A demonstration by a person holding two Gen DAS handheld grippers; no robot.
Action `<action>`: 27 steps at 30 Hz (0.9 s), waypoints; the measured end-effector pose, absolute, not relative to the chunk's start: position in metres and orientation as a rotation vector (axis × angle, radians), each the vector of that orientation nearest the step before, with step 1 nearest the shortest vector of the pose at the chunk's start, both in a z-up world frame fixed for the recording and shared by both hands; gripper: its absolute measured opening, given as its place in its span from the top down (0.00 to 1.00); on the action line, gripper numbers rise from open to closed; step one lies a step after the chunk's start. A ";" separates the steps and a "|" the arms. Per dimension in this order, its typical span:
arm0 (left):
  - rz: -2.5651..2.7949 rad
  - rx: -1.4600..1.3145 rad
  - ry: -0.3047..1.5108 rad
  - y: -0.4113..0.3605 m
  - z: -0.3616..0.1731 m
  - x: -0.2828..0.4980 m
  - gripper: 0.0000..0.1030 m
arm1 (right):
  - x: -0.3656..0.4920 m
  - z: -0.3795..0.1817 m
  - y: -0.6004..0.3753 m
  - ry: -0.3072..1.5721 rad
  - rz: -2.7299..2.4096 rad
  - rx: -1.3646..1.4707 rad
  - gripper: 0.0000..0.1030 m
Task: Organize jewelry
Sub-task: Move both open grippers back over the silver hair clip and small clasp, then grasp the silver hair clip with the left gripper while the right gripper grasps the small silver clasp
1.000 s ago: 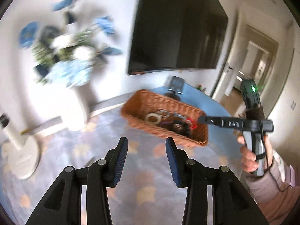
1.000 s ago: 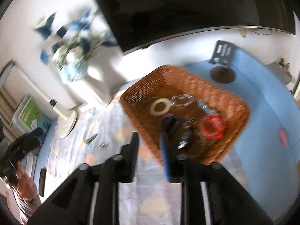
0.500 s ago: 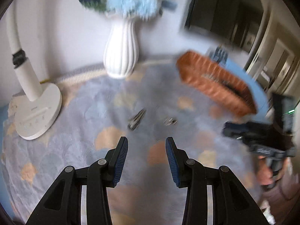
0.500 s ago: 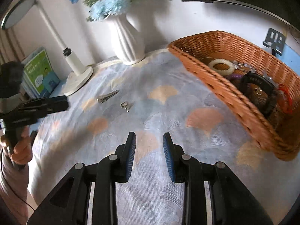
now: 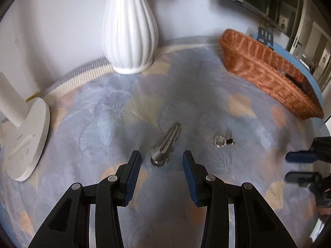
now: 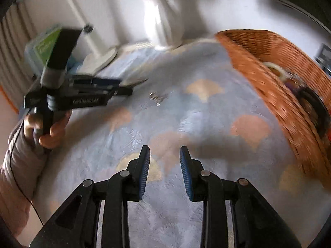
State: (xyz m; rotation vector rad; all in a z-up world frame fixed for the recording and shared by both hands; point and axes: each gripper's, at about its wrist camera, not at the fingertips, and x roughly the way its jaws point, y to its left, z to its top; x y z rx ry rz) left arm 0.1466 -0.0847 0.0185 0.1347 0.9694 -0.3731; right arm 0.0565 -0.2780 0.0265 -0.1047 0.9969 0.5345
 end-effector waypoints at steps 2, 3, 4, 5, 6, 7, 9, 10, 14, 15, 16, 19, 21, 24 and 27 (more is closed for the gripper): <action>-0.382 0.127 0.959 -0.083 0.018 0.146 0.58 | 0.066 0.029 -0.265 1.016 0.571 -0.167 0.68; -0.389 0.122 0.951 -0.082 0.017 0.146 0.58 | 0.072 0.031 -0.257 1.014 0.584 -0.210 0.68; -0.392 0.120 0.951 -0.082 0.018 0.145 0.58 | 0.077 0.032 -0.252 1.007 0.592 -0.232 0.68; -0.396 0.112 0.949 -0.082 0.018 0.145 0.58 | 0.082 0.032 -0.247 0.996 0.598 -0.263 0.68; -0.401 0.104 0.948 -0.081 0.019 0.145 0.58 | 0.092 0.030 -0.241 0.983 0.590 -0.294 0.68; -0.404 0.096 0.947 -0.080 0.018 0.145 0.58 | 0.097 0.028 -0.240 0.980 0.587 -0.300 0.68; -0.411 0.089 0.945 -0.080 0.018 0.145 0.58 | 0.111 0.022 -0.237 0.989 0.605 -0.289 0.68; -0.411 0.088 0.945 -0.080 0.018 0.145 0.58 | 0.116 0.019 -0.236 0.993 0.620 -0.277 0.68; -0.397 0.119 0.942 -0.086 0.018 0.145 0.58 | 0.123 0.012 -0.220 0.978 0.646 -0.320 0.68; -0.391 0.137 0.940 -0.088 0.018 0.145 0.58 | 0.124 0.010 -0.216 0.966 0.643 -0.338 0.69; -0.387 0.143 0.940 -0.089 0.018 0.144 0.59 | 0.124 0.009 -0.212 0.946 0.636 -0.359 0.69; -0.384 0.144 0.942 -0.089 0.018 0.146 0.59 | 0.126 0.008 -0.209 0.930 0.638 -0.368 0.71; -0.385 0.132 0.943 -0.088 0.018 0.148 0.59 | 0.125 0.008 -0.209 0.917 0.624 -0.379 0.75; -0.369 0.155 0.934 -0.091 0.018 0.147 0.72 | 0.123 0.008 -0.208 0.904 0.620 -0.396 0.86; -0.371 0.178 0.922 -0.094 0.019 0.144 0.78 | 0.119 0.008 -0.206 0.887 0.610 -0.417 0.88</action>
